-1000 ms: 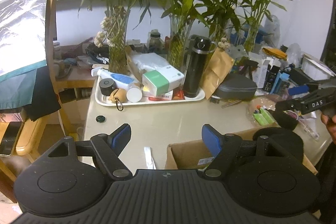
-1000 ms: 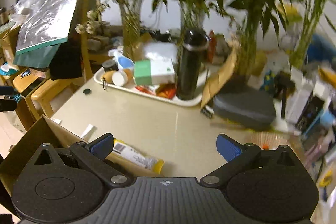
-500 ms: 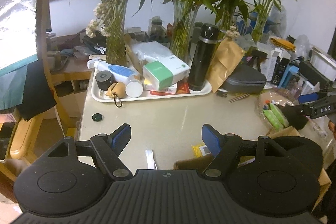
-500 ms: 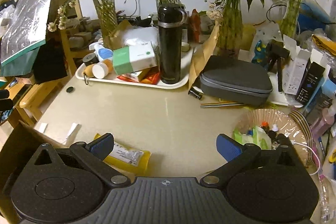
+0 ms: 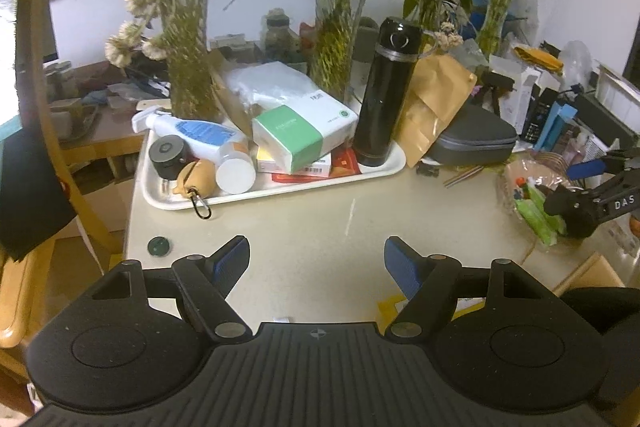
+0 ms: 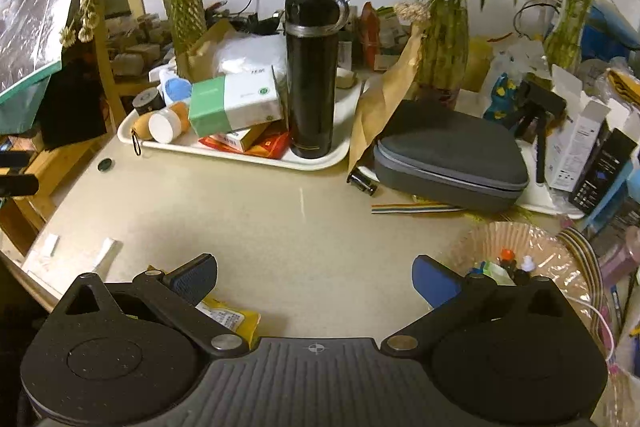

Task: Organize soft objects
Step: 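Move the right tool to the yellow package while the left tool grasps the white plastic strip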

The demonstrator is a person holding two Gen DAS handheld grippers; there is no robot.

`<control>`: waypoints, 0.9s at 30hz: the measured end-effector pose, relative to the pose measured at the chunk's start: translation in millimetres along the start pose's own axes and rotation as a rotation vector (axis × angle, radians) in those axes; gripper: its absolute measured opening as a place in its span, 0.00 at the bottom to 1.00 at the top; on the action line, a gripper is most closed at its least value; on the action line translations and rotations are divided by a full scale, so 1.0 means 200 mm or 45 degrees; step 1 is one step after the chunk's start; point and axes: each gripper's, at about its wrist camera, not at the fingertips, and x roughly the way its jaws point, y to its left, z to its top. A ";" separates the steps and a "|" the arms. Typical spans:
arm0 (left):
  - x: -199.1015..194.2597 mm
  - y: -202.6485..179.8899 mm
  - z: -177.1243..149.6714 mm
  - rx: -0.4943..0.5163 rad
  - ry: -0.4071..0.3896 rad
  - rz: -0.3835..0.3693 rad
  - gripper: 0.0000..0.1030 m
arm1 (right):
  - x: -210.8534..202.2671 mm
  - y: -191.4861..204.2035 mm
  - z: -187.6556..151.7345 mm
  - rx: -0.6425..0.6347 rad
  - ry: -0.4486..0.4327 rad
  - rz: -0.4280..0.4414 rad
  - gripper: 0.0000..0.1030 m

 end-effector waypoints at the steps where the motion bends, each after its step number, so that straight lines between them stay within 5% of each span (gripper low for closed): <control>1: 0.02 0.01 0.00 0.003 0.006 -0.008 0.72 | 0.02 0.00 0.00 -0.005 0.010 0.000 1.00; 8: 0.14 0.06 0.00 0.006 0.090 -0.054 0.72 | 0.16 0.00 0.03 -0.056 0.093 0.050 1.00; 14: 0.27 0.07 -0.05 0.079 0.262 -0.092 0.72 | 0.25 0.02 0.06 -0.151 0.134 0.195 1.00; 21: 0.43 0.13 -0.11 0.017 0.462 -0.044 0.71 | 0.38 0.10 0.07 -0.309 0.191 0.322 0.99; 27: 0.60 0.20 -0.18 -0.111 0.671 -0.055 0.52 | 0.47 0.13 0.07 -0.402 0.220 0.416 0.99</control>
